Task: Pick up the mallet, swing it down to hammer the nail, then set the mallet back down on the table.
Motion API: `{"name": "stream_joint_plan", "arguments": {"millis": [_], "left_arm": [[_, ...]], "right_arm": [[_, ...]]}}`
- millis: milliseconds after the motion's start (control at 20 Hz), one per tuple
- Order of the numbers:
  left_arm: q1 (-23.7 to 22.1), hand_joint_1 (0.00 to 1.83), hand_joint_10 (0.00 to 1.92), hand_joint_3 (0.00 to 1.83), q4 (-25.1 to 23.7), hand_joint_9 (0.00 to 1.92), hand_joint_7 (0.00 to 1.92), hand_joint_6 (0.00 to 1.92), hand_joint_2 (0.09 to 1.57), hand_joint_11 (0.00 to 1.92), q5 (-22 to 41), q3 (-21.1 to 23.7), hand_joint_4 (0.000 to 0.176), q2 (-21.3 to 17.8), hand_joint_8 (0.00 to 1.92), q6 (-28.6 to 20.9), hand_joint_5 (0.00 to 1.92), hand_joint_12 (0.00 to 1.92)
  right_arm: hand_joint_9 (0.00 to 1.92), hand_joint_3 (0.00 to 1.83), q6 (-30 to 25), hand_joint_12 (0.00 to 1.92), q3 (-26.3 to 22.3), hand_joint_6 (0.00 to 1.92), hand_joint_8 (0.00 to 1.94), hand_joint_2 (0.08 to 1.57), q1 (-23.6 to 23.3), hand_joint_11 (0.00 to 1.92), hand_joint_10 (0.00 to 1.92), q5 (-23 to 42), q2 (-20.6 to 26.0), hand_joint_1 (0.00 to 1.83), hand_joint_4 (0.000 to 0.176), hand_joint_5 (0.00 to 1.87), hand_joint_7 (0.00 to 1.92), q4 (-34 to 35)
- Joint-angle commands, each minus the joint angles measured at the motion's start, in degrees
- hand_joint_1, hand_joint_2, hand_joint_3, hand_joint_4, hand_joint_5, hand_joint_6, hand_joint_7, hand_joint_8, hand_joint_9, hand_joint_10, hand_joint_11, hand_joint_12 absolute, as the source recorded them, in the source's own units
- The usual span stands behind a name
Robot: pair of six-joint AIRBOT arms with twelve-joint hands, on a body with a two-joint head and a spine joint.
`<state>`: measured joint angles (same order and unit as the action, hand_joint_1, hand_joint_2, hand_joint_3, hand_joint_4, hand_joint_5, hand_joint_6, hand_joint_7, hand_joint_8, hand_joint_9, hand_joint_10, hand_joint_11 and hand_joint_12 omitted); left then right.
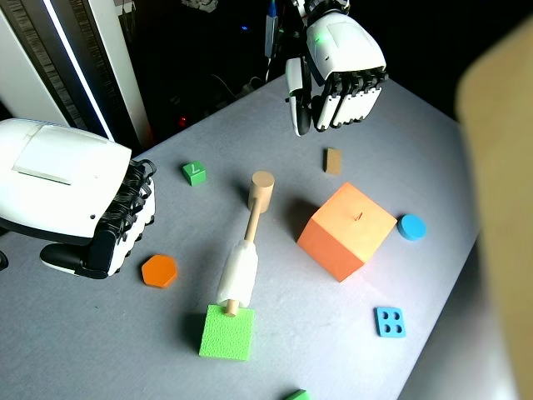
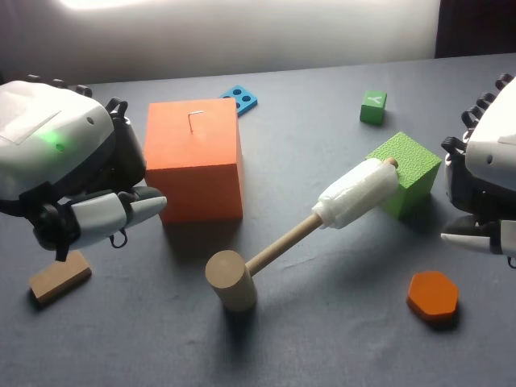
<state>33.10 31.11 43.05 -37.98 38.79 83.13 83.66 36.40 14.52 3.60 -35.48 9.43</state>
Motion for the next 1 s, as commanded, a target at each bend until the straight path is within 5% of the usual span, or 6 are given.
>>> {"name": "stream_joint_plan", "arguments": {"millis": [0, 400, 600, 750, 950], "left_arm": [[-0.4, 0.00, 0.01, 0.16, -1.5, 0.00, 0.00, 0.03, 1.06, 0.00, 5.1, -0.3, 0.000, -0.2, 0.01, 0.2, 0.01, 0.04], [-0.4, 0.00, 0.00, 0.03, -2.9, 0.00, 0.00, 0.01, 1.11, 0.00, 3.5, -0.9, 0.000, -0.3, 0.00, 0.0, 0.03, 0.00], [-0.3, 0.00, 0.00, 0.02, -9.2, 0.00, 0.00, 0.00, 1.11, 0.00, 0.3, -2.6, 0.000, -0.4, 0.00, -5.8, 0.02, 0.00], [-0.3, 0.00, 0.00, 0.02, -13.0, 0.00, 0.00, 0.00, 1.12, 0.00, -1.9, -3.6, 0.000, -0.9, 0.00, -9.4, 0.00, 0.00], [1.2, 0.00, 0.00, 0.02, -14.5, 0.00, 0.00, 0.00, 1.12, 0.00, -2.5, -4.0, 0.000, -2.1, 0.00, -11.5, 0.00, 0.00]], "right_arm": [[0.01, 0.11, 0.4, 0.01, -0.2, 0.05, 0.04, 1.10, -0.9, 0.00, 0.01, 6.0, 0.2, 0.00, 0.000, 0.06, 0.04, 0.0], [0.06, 0.00, 4.0, 0.03, -0.2, 0.00, 0.00, 1.16, -1.2, 0.03, 0.00, 8.3, -0.4, 0.04, 0.000, 0.07, 0.08, 0.0], [0.08, 0.00, 3.9, 0.06, 0.5, 0.00, 0.00, 1.13, -5.1, 0.07, 0.00, -1.1, -1.7, 0.46, 0.000, 0.07, 0.08, 0.0], [0.00, 0.00, -1.4, 0.10, 2.9, 0.00, 0.00, 1.00, -7.3, 0.00, 0.00, -7.7, -3.5, 0.97, 0.000, 0.00, 0.00, 0.0], [0.00, 0.00, -7.2, 0.12, 6.4, 0.00, 0.00, 0.96, -9.2, 0.00, 0.00, -16.6, -7.0, 1.15, 0.000, 0.00, 0.00, -0.1]]}}
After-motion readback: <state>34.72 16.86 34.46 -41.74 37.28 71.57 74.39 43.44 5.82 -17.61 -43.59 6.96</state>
